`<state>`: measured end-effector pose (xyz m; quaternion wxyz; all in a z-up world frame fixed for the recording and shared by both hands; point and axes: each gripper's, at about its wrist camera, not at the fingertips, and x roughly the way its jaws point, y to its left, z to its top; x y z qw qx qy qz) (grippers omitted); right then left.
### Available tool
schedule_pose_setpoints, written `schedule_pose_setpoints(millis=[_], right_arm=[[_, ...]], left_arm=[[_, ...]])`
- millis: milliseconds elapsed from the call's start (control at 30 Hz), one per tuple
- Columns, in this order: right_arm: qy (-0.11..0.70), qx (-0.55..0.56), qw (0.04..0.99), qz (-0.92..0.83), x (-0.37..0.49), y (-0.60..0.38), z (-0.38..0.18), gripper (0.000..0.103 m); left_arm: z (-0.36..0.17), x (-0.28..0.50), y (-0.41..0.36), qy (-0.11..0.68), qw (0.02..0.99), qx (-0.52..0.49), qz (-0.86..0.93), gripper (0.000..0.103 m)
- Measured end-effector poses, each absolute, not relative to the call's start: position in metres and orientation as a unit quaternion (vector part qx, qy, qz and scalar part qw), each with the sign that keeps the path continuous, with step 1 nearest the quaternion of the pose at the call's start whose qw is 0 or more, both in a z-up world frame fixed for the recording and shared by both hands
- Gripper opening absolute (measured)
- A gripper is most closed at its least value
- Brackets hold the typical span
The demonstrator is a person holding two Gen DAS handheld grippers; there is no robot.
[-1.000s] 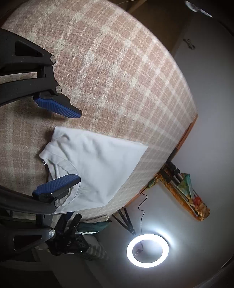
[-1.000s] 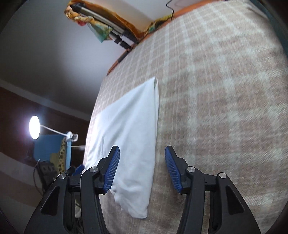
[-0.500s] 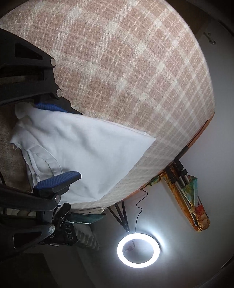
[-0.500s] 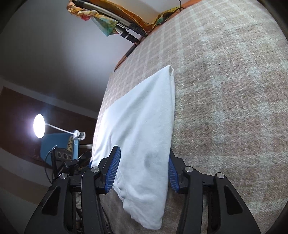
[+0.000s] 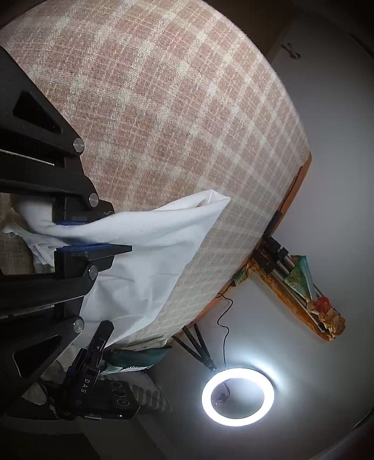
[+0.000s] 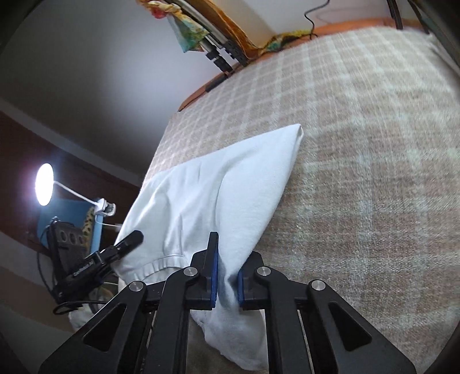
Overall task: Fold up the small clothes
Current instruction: 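Lift the folded shirt with both grippers and carry it onto the green cloth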
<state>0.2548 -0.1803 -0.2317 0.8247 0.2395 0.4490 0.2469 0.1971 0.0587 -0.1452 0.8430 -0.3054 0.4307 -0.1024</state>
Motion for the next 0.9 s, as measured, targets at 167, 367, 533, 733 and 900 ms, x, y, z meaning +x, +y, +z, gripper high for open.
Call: schedule_pose_setpoints(millis=[167, 367, 533, 733, 900], right_arm=[[0.446, 0.227, 0.832, 0.24, 0.246, -0.179, -0.217, 0.008], [0.432, 0.214, 0.845, 0.23, 0.226, -0.198, -0.197, 0.008], [0.413, 0.205, 0.861, 0.216, 0.203, -0.218, -0.174, 0.008], [0.393, 0.201, 0.878, 0.186, 0.185, -0.255, -0.155, 0.008], [0.374, 0.191, 0.894, 0.157, 0.172, -0.296, -0.135, 0.008]], left_arm=[[-0.127, 0.189, 0.045, 0.422, 0.848, -0.296, -0.12, 0.006], [-0.107, 0.185, 0.02, 0.413, 0.853, -0.286, -0.144, 0.006], [-0.09, 0.184, -0.012, 0.405, 0.857, -0.271, -0.17, 0.006], [-0.068, 0.19, -0.062, 0.394, 0.86, -0.253, -0.204, 0.006], [-0.052, 0.206, -0.107, 0.386, 0.854, -0.259, -0.232, 0.006]])
